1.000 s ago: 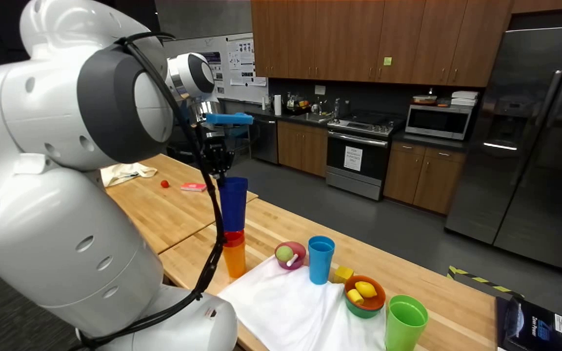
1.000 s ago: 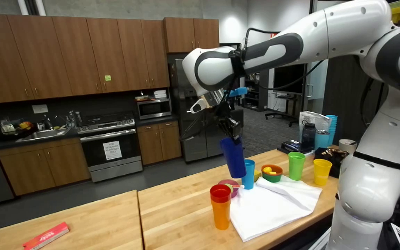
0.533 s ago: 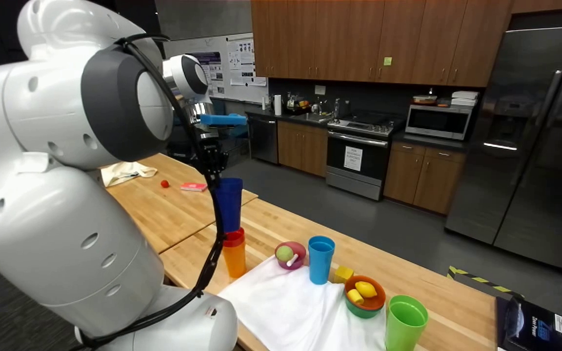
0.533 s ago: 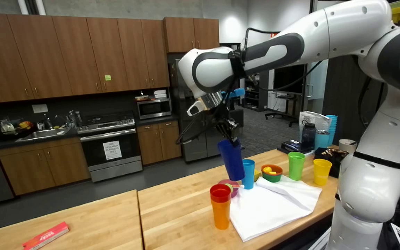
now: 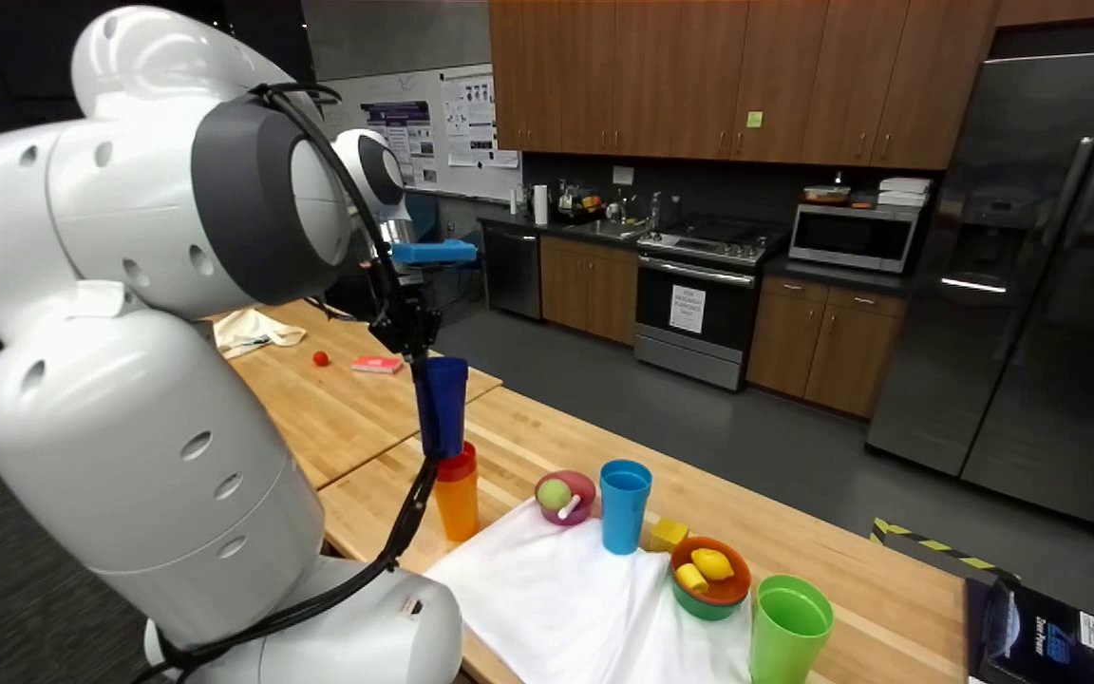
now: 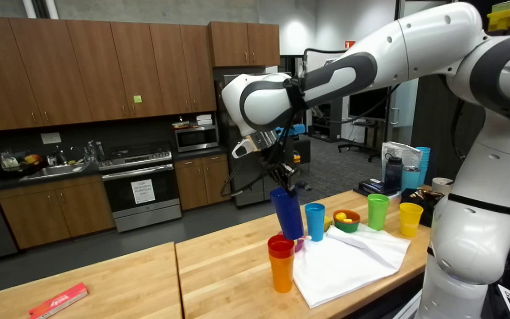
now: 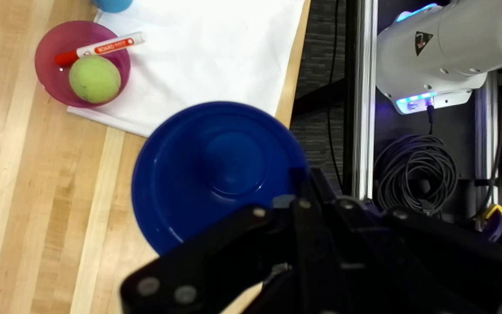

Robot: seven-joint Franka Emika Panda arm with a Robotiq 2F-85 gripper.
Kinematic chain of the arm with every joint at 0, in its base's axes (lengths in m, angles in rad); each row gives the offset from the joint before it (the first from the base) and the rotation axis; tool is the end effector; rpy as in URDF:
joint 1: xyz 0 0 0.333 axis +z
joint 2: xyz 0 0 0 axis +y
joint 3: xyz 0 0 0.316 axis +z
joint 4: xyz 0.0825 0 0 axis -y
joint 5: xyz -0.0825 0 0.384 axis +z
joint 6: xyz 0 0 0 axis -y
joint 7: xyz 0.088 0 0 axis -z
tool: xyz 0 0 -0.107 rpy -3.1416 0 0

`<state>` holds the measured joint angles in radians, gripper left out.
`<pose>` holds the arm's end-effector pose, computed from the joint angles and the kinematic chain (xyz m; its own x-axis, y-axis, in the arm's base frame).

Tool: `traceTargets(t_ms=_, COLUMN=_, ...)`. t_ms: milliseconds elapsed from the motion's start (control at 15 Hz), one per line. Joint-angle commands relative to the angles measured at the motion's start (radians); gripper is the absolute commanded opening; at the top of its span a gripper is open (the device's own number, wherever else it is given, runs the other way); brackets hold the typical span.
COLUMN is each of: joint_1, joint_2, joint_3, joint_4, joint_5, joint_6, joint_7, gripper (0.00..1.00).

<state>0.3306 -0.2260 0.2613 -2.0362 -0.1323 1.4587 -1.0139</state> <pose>0.3773 0.2445 0.5160 -0.0608 0.9379 -0.3415 0.9801 -0.0087 -0.1983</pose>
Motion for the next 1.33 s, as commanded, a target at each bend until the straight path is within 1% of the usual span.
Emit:
traceTargets(t_ms=0, joint_1=0.008, joint_2=0.023, joint_3=0.012, joint_4=-0.006, joint_5=-0.002, joint_6=0.032, joint_7=0.006, gripper=0.01)
traceTargets(t_ms=467, joint_1=0.004, joint_2=0.072, joint_3=0.027, joint_4=0.007, joint_5=-0.005, joint_6=0.06, joint_7=-0.002, gripper=0.01)
traceTargets(t_ms=667, joint_1=0.003, joint_2=0.077, joint_3=0.025, joint_4=0.002, joint_5=-0.001, joint_6=0.094, joint_7=-0.018, gripper=0.01)
traceTargets(t_ms=933, joint_1=-0.001, joint_2=0.076, joint_3=0.025, joint_4=-0.014, joint_5=-0.01, joint_6=0.175, joint_7=-0.008, gripper=0.01)
traceTargets(t_ms=1267, joint_1=-0.006, joint_2=0.072, joint_3=0.021, joint_4=-0.023, joint_5=-0.013, joint_6=0.224, joint_7=-0.007, gripper=0.01)
